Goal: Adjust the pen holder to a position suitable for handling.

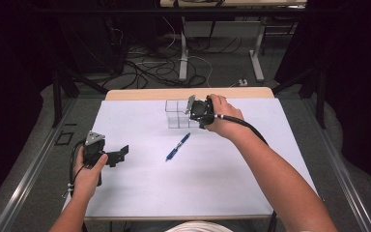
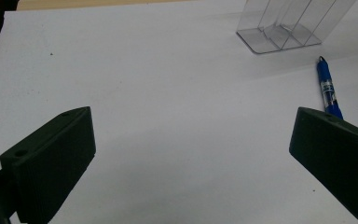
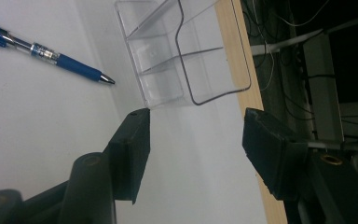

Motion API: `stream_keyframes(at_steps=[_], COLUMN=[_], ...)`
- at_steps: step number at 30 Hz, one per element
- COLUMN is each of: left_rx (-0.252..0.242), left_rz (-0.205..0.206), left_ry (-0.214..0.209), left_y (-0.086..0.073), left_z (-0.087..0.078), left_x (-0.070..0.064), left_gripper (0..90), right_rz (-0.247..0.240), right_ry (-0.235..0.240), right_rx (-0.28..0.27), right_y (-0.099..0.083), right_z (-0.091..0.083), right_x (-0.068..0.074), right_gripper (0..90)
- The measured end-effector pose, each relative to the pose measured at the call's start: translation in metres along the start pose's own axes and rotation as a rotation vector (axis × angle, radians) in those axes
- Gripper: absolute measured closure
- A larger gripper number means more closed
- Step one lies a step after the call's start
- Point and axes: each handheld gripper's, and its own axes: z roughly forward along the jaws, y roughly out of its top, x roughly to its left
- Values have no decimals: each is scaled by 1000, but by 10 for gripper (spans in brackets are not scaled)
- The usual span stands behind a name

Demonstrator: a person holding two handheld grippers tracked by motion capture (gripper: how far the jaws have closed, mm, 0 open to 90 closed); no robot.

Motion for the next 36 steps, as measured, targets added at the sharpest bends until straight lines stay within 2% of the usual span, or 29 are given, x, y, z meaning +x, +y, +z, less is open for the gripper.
stream_keyframes(at_steps=[8,9,10,12,13,14,16,25,36], left_rx=[5,4,4,4,0,0,-2,-4,-5], left_rz=[-2,-3,-2,-4,-2,-2,-4,-3,-13], left_ry=[-1,-2,-1,0,0,1,2,2,-1], left_y=[0,0,0,-1,-1,-1,0,0,-1], left_z=[0,0,0,-1,-1,-2,-3,-4,-4], left_x=[1,2,2,2,2,2,2,2,3], left_gripper=[1,1,1,1,1,1,1,1,1], right_rz=[-55,-65,-81,-80,-81,-90,-92,-115,-120], right_ry=[31,27,24,30,28,25,22,23,42], right_rx=[-2,-20,-9,-4,-28,-8,-23,-20,-21], right_y=[11,12,14,17,17,19,21,29,35], right_z=[8,11,11,12,14,13,14,22,34], right_x=[-2,-2,-3,-4,-4,-4,-4,-5,-6], right_gripper=[438,449,455,466,473,478,479,484,445])
